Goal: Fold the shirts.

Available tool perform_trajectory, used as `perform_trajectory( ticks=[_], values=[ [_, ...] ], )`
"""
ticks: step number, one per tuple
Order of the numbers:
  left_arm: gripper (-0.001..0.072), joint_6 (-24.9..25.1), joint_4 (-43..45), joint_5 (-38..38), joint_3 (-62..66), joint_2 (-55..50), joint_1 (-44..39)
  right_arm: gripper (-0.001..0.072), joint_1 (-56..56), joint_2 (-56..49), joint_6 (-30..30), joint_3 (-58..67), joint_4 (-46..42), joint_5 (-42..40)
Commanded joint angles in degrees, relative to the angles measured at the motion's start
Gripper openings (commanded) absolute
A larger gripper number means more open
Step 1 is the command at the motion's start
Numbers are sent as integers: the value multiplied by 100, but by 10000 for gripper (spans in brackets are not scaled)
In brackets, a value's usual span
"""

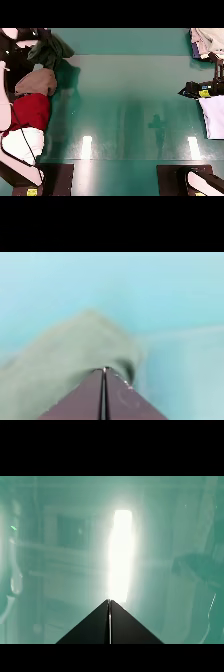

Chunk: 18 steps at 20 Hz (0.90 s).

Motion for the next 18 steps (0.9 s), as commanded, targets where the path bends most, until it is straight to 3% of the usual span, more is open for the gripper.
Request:
perform_trajectory(
  ticks=[1,3,5,10,14,18],
  values=[
    [25,782,-1779,-557,111,925,-271,18,0,122,7,7,7,-260],
    [25,1445,-3104,-1047,111,1478,-509,19,0,420,-4,96,122,-612],
    [25,1784,-3858,-1491,111,1985,-874,18,0,715,-4,476,92,-992],
    [26,1600,-3392,-2496,72,2566,-1952,18,0,1161,-17,1558,92,-1432],
    [27,1169,-2496,-2315,-977,2531,-2647,18,0,1239,-17,1934,92,-1344],
    [28,1145,-2426,-2188,-2006,2083,-2883,18,0,1239,-15,1945,94,-1021]
  ],
)
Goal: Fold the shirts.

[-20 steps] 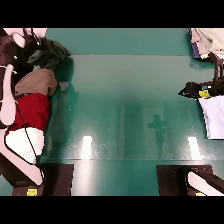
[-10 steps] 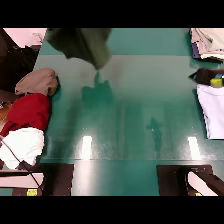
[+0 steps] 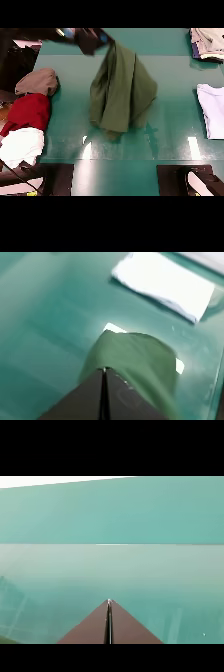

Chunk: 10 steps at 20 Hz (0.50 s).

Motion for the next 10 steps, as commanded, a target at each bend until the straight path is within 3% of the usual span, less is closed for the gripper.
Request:
perform_trajectory(
  ticks=[1,2,3,4,9,10],
  values=[
    [37,-98,212,109,-743,-380,-203,18,0,22,2,87,-2,280],
    [282,-168,385,111,-754,-496,-160,18,0,22,2,87,-2,310],
    [581,-433,608,109,-754,-538,-101,18,0,24,2,87,-2,321],
    [643,-662,785,57,-748,-520,4,18,0,24,2,87,-2,339],
    [642,-1073,914,-1878,-1067,-385,1292,18,0,4,2,87,-7,341],
    [642,-1141,911,-1880,-1530,-291,1480,18,0,-7,2,87,-7,343]
  ],
)
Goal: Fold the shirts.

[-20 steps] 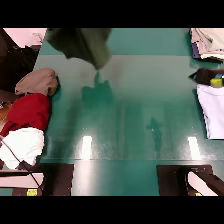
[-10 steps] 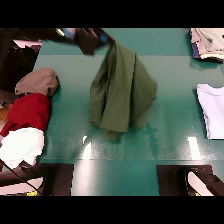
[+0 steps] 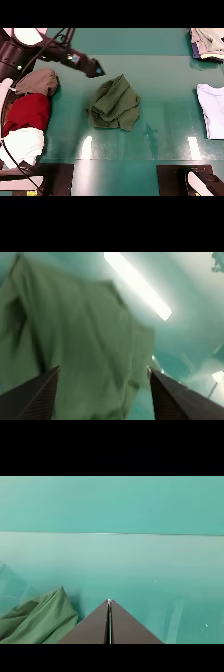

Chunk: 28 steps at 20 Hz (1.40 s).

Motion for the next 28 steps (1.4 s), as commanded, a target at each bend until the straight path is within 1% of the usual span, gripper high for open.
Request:
perform_trajectory(
  ticks=[1,4,5,7,9,11,13,16,17,18,19,22,23,24,25,26,28],
  values=[
    [642,-304,114,-713,-1228,264,719,18,0,-17,4,4,2,33],
    [643,-302,63,-11,-3327,831,785,18,0,-48,4,4,4,28],
    [643,-289,-120,232,-3950,997,782,18,0,-83,4,4,4,42],
    [643,-85,-621,693,-4830,1185,782,18,2,-175,4,4,17,81],
    [643,-76,-879,1134,-5320,1193,756,18,2,-313,7,4,61,157],
    [643,197,-1139,1513,-5532,1193,588,18,15,-437,7,4,63,299],
    [643,348,-1300,1923,-5563,1185,280,18,15,-540,7,4,61,376],
    [642,339,-1307,2634,-5558,1172,-188,18,17,-605,9,2,66,376],
    [554,297,-1307,2787,-5558,1172,-267,18,20,-605,9,-20,70,376],
    [285,240,-1320,2881,-5556,1172,-286,18,61,-603,9,-55,66,378],
    [32,197,-1307,2896,-5506,1172,-258,18,160,-603,11,-138,68,378],
    [27,133,-1252,2503,-5025,1257,70,20,876,-616,9,-721,66,299],
    [28,138,-1193,2339,-4804,1303,199,57,1213,-671,15,-970,68,216],
    [28,138,-1086,2199,-4564,1340,299,262,1609,-787,155,-1235,70,98],
    [27,136,-994,2031,-4341,1344,352,414,2002,-949,367,-1453,87,-74],
    [27,138,-872,1888,-4148,1344,350,457,2369,-1169,455,-1650,293,-289],
    [28,138,-855,1694,-3969,1344,350,457,3008,-1821,433,-1899,1086,-796]
  ],
)
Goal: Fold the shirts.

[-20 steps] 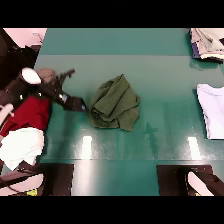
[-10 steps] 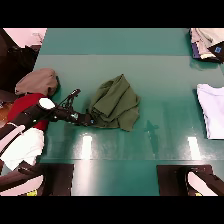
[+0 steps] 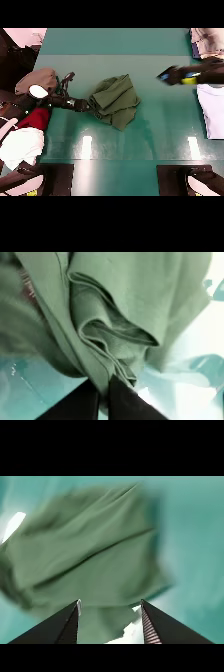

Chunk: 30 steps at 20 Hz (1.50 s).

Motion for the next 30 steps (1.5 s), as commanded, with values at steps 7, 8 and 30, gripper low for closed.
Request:
perform_trajectory(
  ticks=[7,8,30],
  values=[
    [28,-2,450,-787,389,22,72,457,1639,-2573,63,291,2081,-1213],
    [28,-2,450,-789,389,22,72,457,1670,-2789,83,472,2164,-1121],
    [28,13,557,-763,389,22,72,430,1652,-3274,863,907,1696,-271]
  ],
)
